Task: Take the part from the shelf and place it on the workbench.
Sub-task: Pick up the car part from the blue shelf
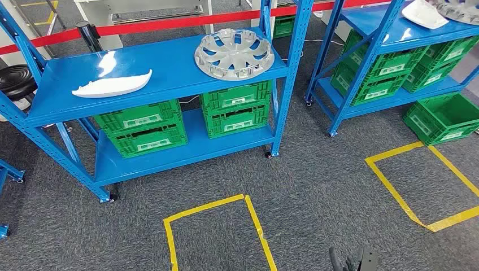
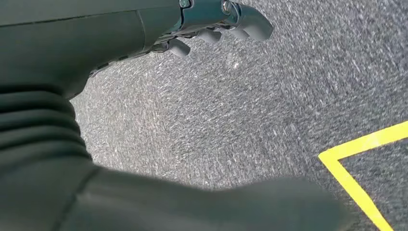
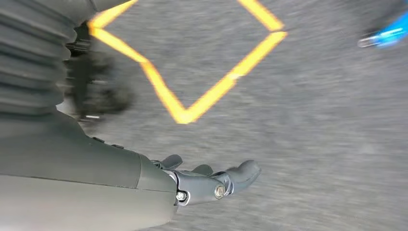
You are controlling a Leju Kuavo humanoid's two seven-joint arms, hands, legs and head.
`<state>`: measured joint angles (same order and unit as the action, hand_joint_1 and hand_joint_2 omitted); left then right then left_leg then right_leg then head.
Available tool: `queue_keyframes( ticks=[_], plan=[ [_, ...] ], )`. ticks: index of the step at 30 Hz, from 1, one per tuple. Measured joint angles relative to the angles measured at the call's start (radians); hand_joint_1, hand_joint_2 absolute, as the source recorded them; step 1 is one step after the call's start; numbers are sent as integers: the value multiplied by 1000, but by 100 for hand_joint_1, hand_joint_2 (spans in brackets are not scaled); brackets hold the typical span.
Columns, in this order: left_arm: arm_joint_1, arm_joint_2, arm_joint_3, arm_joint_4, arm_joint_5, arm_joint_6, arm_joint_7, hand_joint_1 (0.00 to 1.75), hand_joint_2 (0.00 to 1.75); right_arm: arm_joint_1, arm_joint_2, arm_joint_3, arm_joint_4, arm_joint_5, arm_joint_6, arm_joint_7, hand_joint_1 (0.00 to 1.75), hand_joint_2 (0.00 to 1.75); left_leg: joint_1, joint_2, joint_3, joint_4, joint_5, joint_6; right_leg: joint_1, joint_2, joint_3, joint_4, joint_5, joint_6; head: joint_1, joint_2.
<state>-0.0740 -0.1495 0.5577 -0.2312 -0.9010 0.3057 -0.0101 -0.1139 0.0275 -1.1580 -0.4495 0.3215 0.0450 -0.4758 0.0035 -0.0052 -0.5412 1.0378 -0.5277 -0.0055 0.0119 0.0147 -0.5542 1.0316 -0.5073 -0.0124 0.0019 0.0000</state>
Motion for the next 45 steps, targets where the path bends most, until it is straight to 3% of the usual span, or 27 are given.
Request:
queue_keyframes(
  ticks=[10,19,23,37,41,45],
  plan=[
    [-24,-12,58,6,-46,25,-10,0,0,-2,-2,60,-288,-84,12,-70,0,0,0,0,0,0,0,0,0,0,0,0,0,0,0,0],
    [-39,-24,105,11,-64,43,-22,0,0,-4,-2,237,-580,-59,-22,-98,0,0,0,0,0,0,0,0,0,0,0,0,0,0,0,0],
    [-47,-28,125,13,-66,57,-31,0,0,-15,-12,345,-674,10,-54,-95,0,175,0,-1,1,0,0,0,0,-1,0,0,0,0,0,0],
    [-55,-41,193,18,-62,102,-49,0,0,-57,-101,706,-851,340,-182,-55,0,175,0,-1,1,0,1,0,0,-1,0,0,0,0,0,0],
    [-55,-44,221,19,-46,118,-63,0,0,-61,-131,799,-887,443,-214,-35,0,0,0,-2,1,0,1,0,0,-1,0,0,0,0,0,0],
    [-56,-45,252,19,-26,139,-81,0,0,-62,-167,892,-922,547,-241,-11,0,0,0,-1,1,0,1,0,0,-1,0,0,0,0,0,0]
  ],
)
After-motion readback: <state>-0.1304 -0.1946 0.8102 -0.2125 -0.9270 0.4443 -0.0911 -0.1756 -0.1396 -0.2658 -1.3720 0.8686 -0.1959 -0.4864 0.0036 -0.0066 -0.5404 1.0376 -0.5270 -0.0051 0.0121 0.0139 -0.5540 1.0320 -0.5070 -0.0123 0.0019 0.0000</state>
